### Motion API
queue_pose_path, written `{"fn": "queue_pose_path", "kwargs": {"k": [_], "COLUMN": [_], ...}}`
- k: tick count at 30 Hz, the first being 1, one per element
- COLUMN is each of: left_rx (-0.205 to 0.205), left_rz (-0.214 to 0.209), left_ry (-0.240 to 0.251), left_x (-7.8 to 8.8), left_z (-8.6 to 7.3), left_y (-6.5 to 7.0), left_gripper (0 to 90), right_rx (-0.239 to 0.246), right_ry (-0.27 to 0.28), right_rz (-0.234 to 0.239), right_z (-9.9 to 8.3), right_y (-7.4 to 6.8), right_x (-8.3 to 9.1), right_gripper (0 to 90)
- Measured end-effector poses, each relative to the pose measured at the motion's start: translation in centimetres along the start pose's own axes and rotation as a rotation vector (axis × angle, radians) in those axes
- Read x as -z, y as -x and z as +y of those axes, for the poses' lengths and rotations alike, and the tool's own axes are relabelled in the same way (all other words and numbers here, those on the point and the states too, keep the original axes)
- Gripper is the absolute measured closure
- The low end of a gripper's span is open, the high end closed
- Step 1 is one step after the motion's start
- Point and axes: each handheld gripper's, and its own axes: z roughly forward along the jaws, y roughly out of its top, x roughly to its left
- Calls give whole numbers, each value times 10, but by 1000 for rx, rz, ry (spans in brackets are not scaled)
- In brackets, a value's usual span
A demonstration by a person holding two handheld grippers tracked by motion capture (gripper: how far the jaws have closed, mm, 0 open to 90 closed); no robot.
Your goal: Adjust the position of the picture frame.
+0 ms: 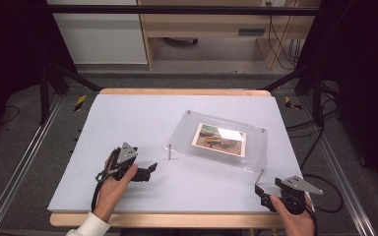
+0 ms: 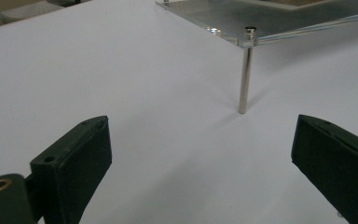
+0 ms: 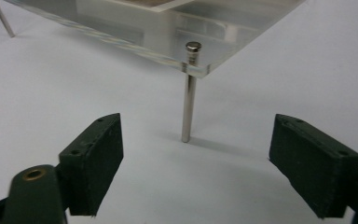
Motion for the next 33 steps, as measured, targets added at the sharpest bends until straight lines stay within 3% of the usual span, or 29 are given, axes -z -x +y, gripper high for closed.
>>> {"fn": "queue_pose_path", "kwargs": {"k": [5,8,15,21,29,33], "left_rx": [40,56,43,36,30,30], "left_rz": [3,-16,-28,-42,-42,-47], "left_ry": [36,52,58,59,78,72], "left_x": [3,3,2,1,1,0], "left_z": [0,0,0,1,1,1], "left_y": [-2,-2,2,6,9,10], "left_gripper": [42,42,42,45,45,45], "right_rx": [12,12,60,68,42,40], "right_ry": [42,38,46,57,76,78], "right_rz": [-26,-22,-26,-30,17,0], "right_z": [-4,-4,-3,-2,2,5], "right_y": [1,0,-6,-8,-4,-1], "right_x": [-1,-2,-7,-11,-22,-27], "right_gripper": [238,256,260,259,371,434]}}
